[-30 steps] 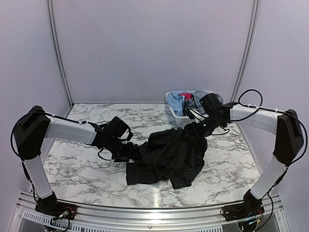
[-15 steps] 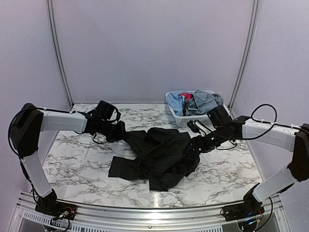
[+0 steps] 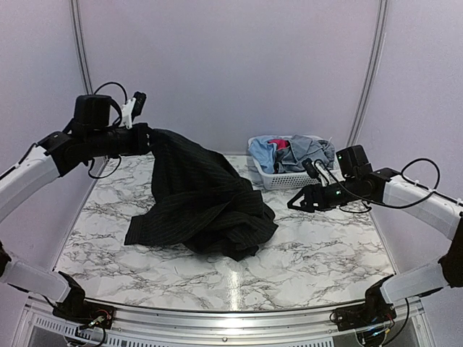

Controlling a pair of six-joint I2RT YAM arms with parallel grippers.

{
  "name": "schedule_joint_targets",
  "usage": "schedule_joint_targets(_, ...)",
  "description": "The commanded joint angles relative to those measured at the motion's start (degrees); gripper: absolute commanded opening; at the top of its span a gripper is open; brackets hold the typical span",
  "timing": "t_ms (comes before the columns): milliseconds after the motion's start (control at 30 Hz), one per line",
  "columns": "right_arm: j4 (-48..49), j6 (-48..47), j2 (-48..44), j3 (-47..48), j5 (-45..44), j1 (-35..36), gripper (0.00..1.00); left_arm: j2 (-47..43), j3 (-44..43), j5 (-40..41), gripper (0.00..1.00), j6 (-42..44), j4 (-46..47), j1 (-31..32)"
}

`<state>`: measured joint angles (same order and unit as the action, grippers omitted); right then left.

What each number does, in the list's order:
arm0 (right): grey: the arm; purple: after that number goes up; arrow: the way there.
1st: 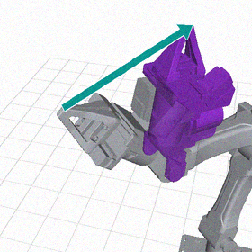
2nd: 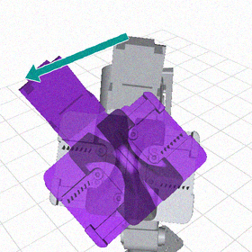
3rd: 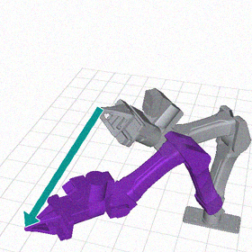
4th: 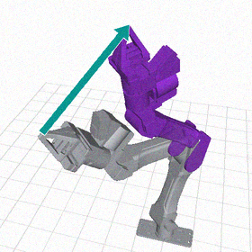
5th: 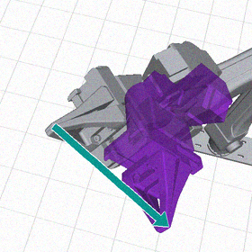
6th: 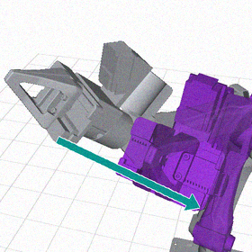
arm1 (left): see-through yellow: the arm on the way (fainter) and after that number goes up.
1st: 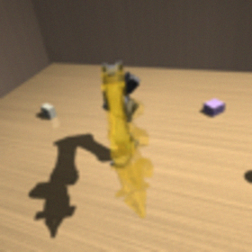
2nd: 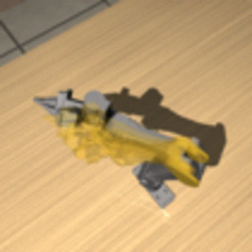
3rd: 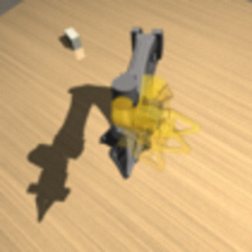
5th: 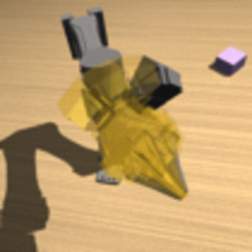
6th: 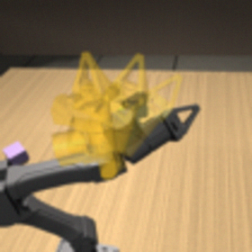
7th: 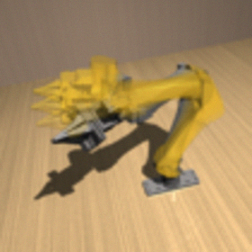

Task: Fold and stack the mixed laundry pile
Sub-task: Pick up the crumpled shirt from the center of the board.

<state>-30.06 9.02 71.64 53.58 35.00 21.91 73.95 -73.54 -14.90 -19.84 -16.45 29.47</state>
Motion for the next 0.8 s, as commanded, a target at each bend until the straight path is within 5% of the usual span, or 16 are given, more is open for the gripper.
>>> schedule_joint_targets(0,5.18,0.34,4.66,3.05,-3.01,-1.98,0.81,-4.89,-2.68,2.4,0.0,8.06,-5.63,-0.12)
schedule_joint_targets(233,14.13,3.82,17.49,4.5,-2.21,0.24,0.8,-6.52,5.69,8.22,0.0,6.37,-8.75,-1.58)
schedule_joint_targets(533,11.83,3.35,31.29,16.62,-17.47,5.16,0.74,-8.11,9.59,13.6,0.0,3.58,-11.16,-4.37)
schedule_joint_targets(767,10.99,2.42,40.26,24.09,-19.15,6.54,0.71,-6.52,9.19,13.96,0.0,2.71,-11.42,-5.7)
